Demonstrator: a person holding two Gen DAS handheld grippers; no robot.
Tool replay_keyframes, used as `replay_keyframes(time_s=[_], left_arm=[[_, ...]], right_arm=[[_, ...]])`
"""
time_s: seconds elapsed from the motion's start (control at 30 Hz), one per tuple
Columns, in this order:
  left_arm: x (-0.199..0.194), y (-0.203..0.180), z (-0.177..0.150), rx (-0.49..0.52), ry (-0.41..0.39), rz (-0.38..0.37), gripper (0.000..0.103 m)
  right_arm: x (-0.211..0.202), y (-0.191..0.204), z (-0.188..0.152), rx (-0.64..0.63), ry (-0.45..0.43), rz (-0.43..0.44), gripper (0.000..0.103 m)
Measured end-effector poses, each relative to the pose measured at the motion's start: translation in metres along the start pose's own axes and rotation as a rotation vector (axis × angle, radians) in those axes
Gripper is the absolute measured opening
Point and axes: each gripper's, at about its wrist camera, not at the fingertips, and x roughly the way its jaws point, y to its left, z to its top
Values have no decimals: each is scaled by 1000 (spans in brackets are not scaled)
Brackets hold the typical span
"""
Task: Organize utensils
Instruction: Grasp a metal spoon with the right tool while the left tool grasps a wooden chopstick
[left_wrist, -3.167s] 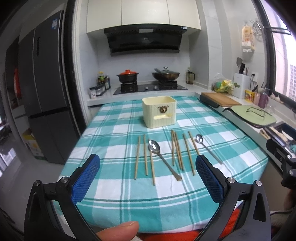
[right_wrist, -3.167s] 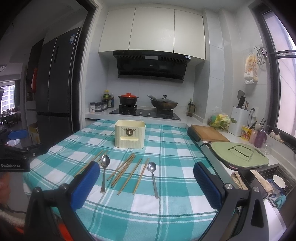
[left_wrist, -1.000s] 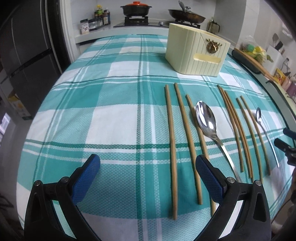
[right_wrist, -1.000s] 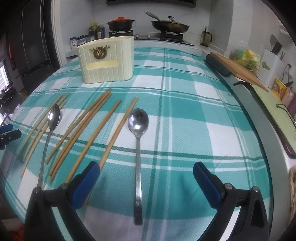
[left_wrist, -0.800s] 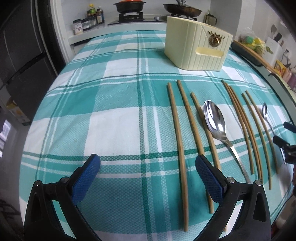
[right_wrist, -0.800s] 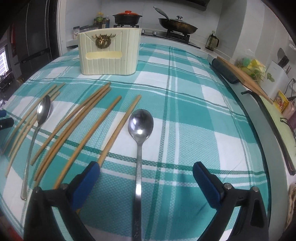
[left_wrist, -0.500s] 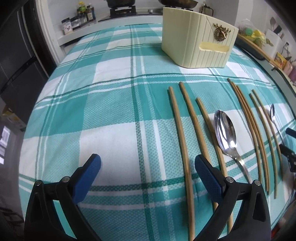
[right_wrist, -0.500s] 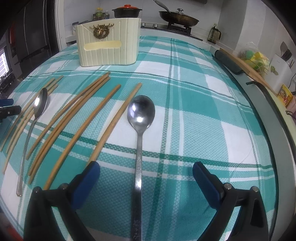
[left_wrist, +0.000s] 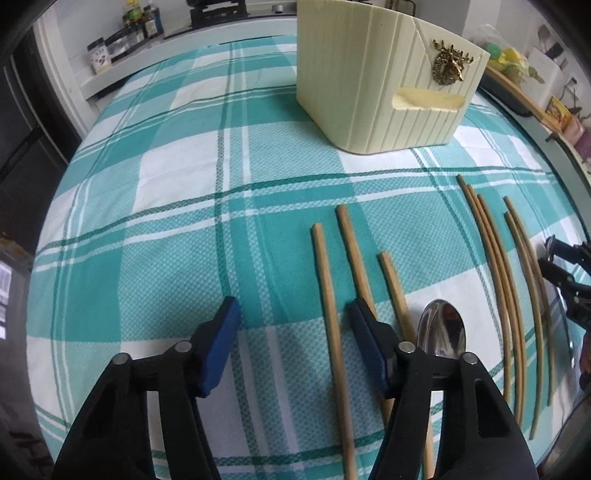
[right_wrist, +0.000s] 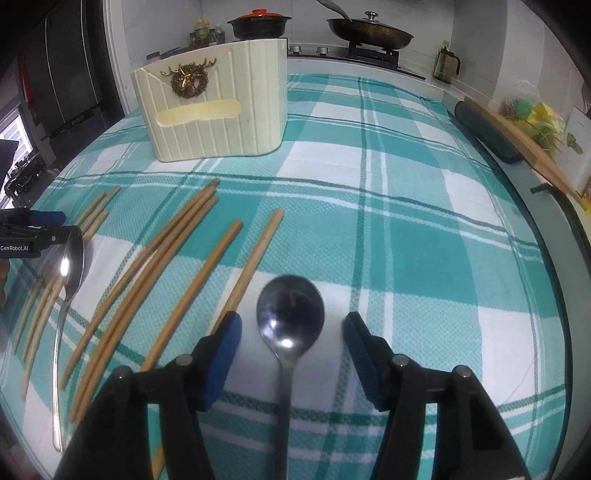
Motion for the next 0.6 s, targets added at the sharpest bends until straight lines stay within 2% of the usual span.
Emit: replay_keyframes(time_s=[0.03,0.07,0.1,0.27,0.37,0.6], left_arm=[[0,-1,2,4,-1,-5,41],[-1,-1,4,5,0,-19,18],[-1,0,6,0,3,-40,9],[-10,7,6,-52,-18,-80,5],[-39,7,6,-62,-85,-98,5],[-128,5,3,-57,-270,-142,5]], right_arm=[[2,3,2,-5,-8,-1,47],[3,4,4,-1,-17,1,43],[4,4,6,10,-23,3,35],[1,-2,5,60,-49,34,35],[-15,-9,5,88,-88,71,35],[-81,-15,10,76,-218,133,35]])
